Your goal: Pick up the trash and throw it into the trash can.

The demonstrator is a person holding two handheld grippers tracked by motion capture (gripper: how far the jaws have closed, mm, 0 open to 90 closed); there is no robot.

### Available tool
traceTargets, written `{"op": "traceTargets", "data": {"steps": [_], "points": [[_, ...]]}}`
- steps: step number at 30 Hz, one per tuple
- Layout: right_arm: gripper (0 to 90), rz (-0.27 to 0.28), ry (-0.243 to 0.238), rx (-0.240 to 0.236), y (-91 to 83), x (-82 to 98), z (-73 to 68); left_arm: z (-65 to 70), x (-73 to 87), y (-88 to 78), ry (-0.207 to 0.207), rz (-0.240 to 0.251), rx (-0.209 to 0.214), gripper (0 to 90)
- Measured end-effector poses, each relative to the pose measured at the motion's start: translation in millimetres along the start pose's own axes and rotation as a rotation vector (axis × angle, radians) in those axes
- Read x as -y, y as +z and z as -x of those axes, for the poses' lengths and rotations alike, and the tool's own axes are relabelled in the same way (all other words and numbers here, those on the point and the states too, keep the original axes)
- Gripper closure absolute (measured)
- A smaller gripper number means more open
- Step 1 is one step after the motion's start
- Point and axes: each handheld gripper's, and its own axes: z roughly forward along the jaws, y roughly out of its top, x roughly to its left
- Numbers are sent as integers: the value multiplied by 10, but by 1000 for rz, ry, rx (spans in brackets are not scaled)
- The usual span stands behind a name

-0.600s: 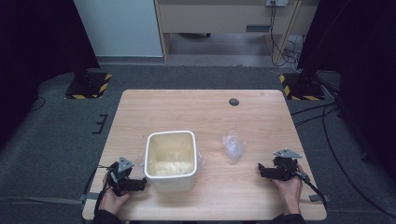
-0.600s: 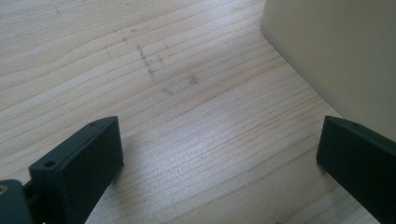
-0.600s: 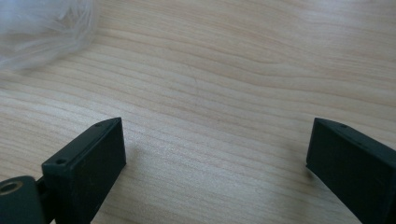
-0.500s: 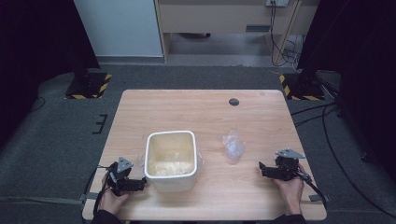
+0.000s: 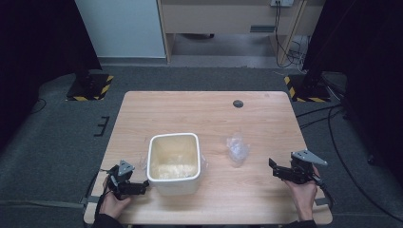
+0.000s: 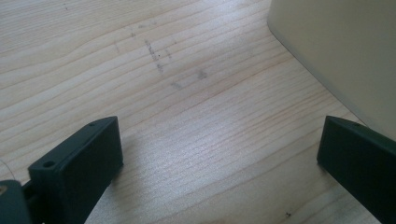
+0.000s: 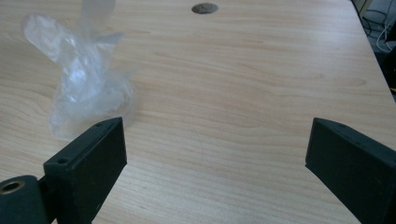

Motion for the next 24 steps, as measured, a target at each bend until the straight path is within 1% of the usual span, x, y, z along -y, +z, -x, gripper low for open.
{"op": "traceTargets", "data": {"steps": [1, 6, 7, 8, 11, 12, 19, 20, 21, 23, 24], "points": [[53, 0, 0, 0, 0, 0, 0, 0, 0, 0, 0, 0, 0, 0], [51, 45, -8, -12, -86, -148, -74, 0, 0, 0, 0, 0, 0, 0], [51, 45, -8, -12, -86, -148, -74, 0, 0, 0, 0, 0, 0, 0], [52, 63, -25, -17, -123, -203, -107, 0, 0, 0, 0, 0, 0, 0], [51, 77, -35, -22, -157, -254, -140, 0, 0, 0, 0, 0, 0, 0], [50, 93, -38, -26, -186, -301, -168, 0, 0, 0, 0, 0, 0, 0], [45, 122, -51, -38, -255, -444, -257, 4, 1, 0, -2, 1, -2, 0], [44, 132, -57, -41, -274, -501, -290, 7, 0, 1, -3, 1, -5, 0], [44, 132, -57, -41, -274, -501, -290, 7, 0, 1, -3, 1, -5, 0], [44, 144, -59, -56, -291, -567, -324, 11, 0, 2, -6, 1, -7, 0], [44, 144, -59, -56, -291, -567, -324, 11, 0, 2, -6, 1, -8, 0]]}}
